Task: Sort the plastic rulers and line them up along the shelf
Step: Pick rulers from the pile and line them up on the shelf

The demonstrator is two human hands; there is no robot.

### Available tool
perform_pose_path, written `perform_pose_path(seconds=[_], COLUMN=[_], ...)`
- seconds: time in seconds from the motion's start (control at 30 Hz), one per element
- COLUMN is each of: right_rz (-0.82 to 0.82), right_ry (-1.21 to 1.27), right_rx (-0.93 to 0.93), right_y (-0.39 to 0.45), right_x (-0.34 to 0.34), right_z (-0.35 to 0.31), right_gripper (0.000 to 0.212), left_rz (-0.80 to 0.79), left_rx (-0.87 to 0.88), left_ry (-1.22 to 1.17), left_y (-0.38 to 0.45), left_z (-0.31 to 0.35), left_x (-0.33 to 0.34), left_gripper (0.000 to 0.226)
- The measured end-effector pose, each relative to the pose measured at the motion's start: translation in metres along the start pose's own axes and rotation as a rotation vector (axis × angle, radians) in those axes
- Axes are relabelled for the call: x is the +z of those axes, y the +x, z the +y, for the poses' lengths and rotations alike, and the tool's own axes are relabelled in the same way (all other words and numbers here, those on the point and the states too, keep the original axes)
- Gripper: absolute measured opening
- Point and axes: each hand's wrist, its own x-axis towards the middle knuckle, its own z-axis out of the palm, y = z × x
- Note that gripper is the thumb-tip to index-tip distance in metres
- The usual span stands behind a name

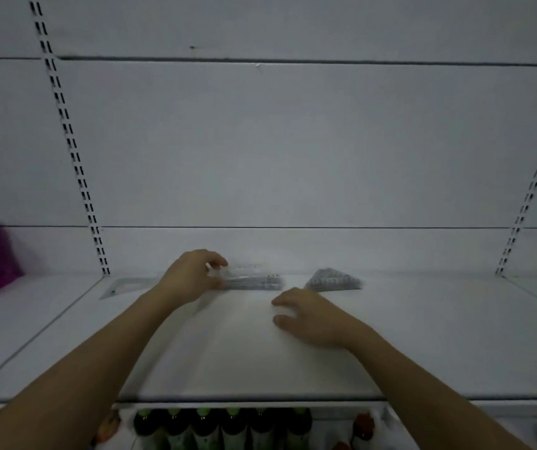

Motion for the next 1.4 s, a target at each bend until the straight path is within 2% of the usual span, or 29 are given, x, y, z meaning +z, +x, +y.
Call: perform_pose_path(seconds=[0.1,0.4,0.7,0.93,1.13,1.4], right_rz=[0.022,0.116,0.148,0.189,0.226,0.261], right_ry=[-0.049,-0.056,-0.034,-0.011,-0.069,-0.161], right_rx=[-0.001,0.048,0.121,0.195,0.268,0.457], right_y=[-0.008,-0.008,-0.010,-0.009,-0.010,-0.035], right_x=[0.014,0.017,0.019,0.021,0.018,-0.024], right_z=[0.001,0.001,-0.001,-0.008,-0.022,-0.023], right_gripper=[0.054,0.050,0.044,0.038,0.040,0.041], left_rz=[-0.058,-0.229,-0.402,-0.411,-0.253,-0.374], left_rx=[0.010,0.091,0.141,0.224,0.267,0.318], left_ry=[0.027,0.148,0.016,0.022,-0.026,0.051], left_y=[0.010,0.051,0.064,0.062,0.040,0.014], left_z=[0.008,0.009,-0.003,-0.009,0.020,0.088], left_x=[0.004,0.020,0.022,0.018,0.020,0.042], left_gripper=[0.036,0.033,0.047,0.055,0.048,0.061])
